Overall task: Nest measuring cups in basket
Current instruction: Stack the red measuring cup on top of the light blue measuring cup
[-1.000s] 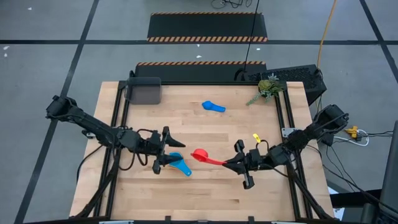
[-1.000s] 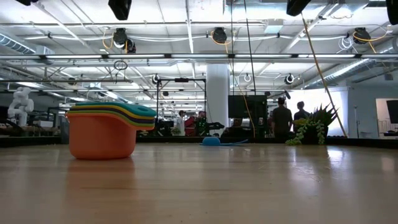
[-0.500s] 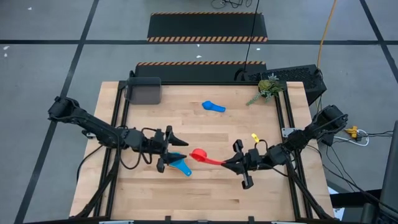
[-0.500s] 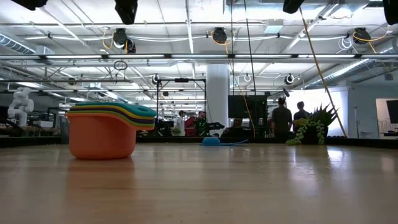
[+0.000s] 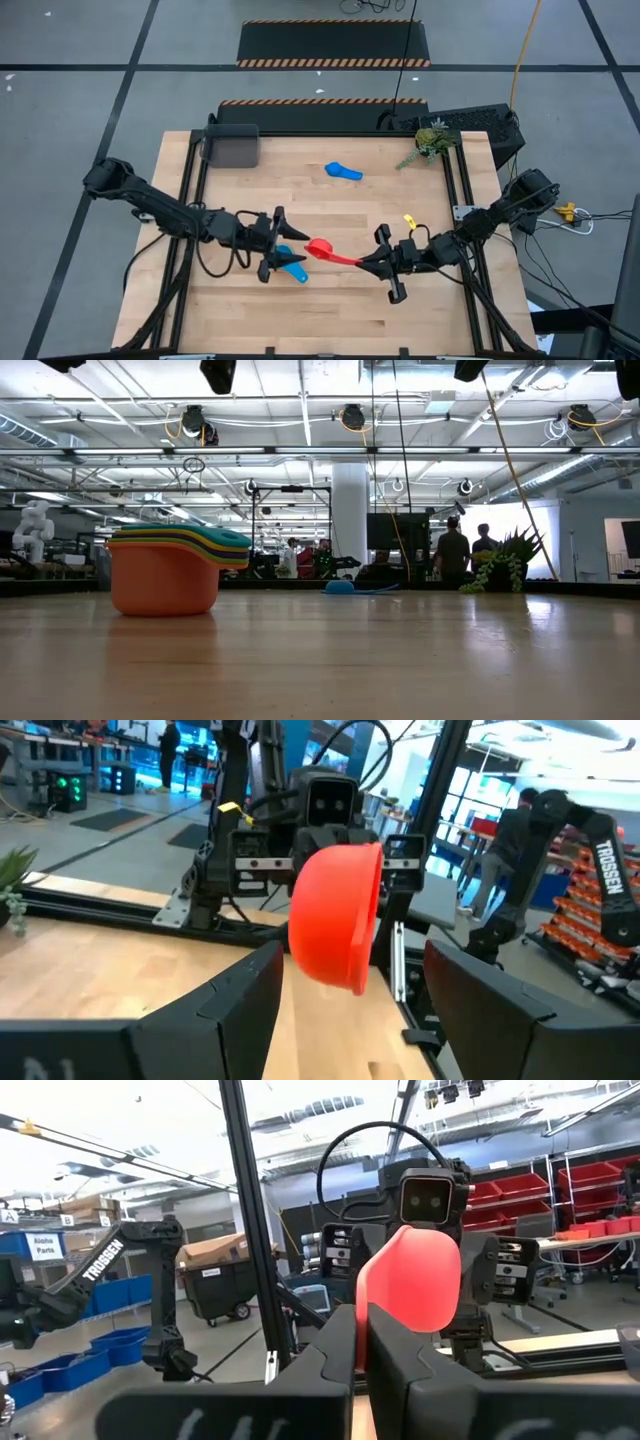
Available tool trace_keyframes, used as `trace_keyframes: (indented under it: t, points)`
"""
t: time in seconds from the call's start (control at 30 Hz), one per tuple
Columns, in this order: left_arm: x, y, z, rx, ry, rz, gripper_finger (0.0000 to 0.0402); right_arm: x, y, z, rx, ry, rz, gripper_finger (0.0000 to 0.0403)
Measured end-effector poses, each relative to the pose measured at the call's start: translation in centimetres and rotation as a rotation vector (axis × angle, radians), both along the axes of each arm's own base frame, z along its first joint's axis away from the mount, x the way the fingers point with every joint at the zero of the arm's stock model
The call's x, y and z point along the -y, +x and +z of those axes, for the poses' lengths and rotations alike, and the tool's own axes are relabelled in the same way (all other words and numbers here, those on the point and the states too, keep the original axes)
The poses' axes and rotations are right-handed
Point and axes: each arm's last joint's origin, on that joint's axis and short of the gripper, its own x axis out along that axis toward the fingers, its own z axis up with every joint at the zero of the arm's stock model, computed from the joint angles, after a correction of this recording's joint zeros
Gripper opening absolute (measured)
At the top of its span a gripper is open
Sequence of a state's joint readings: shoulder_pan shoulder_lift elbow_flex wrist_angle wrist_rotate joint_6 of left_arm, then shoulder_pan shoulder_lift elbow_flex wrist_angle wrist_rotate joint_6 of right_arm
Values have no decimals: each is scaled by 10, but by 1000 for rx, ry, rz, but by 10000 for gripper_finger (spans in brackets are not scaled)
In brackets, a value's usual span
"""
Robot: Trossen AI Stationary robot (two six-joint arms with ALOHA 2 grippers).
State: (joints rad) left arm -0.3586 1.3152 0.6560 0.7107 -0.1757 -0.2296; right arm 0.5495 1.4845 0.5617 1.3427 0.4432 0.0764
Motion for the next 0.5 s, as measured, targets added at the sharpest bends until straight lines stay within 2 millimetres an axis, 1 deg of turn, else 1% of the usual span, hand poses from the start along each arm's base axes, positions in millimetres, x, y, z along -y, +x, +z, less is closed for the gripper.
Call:
trace_keyframes:
  t: [0.17, 0.5]
  points:
    - [1, 6, 1, -4, 25, 1, 243, 0, 0, 0, 0, -3, -1, 0]
    - [1, 6, 2, -2, 27, 3, 243, 0, 0, 0, 0, -6, -3, 0]
